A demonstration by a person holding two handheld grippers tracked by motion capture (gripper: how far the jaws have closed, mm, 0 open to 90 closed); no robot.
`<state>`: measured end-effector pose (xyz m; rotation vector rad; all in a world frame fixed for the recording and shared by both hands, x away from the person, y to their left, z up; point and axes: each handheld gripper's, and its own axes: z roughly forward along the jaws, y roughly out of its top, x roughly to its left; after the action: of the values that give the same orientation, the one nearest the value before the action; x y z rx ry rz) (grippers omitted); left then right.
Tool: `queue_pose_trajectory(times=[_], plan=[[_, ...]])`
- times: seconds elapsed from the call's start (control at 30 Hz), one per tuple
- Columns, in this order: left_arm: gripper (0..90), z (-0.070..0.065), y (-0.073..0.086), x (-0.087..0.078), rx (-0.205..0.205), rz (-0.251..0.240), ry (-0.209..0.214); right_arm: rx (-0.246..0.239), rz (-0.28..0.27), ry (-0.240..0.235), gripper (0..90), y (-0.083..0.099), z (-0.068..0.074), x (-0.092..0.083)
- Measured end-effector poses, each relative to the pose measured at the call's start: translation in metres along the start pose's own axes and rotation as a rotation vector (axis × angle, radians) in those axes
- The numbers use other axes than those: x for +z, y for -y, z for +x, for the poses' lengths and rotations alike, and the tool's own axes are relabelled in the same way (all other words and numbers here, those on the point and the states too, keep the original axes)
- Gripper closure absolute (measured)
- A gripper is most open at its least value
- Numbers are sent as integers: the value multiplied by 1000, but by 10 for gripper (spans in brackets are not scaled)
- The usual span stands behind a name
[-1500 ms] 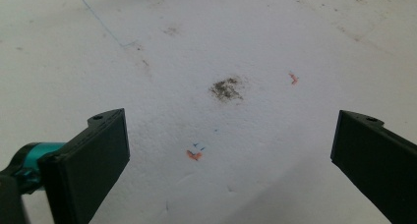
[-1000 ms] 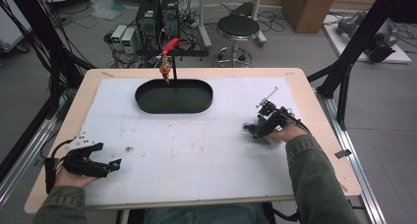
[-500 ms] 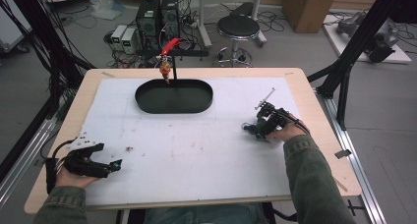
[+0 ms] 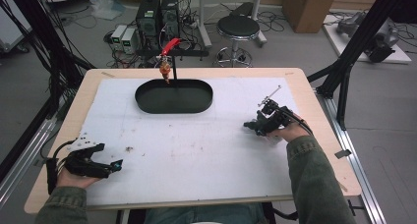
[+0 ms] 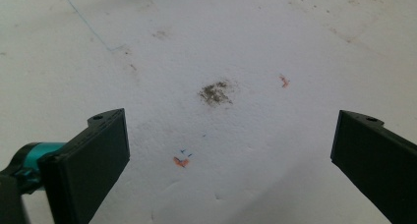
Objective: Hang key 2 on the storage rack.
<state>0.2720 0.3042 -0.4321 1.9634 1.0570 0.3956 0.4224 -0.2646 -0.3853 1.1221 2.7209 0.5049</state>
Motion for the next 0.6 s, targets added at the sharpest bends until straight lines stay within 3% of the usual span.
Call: queue_pose_trajectory(times=[0.27,0.6], plan=[[17,0,-1,1,1,0,8,57,-72,-40,385,5,-5,-15],[17,0,-1,2,8,0,11,72,-104,-44,383,-1,-4,-35]])
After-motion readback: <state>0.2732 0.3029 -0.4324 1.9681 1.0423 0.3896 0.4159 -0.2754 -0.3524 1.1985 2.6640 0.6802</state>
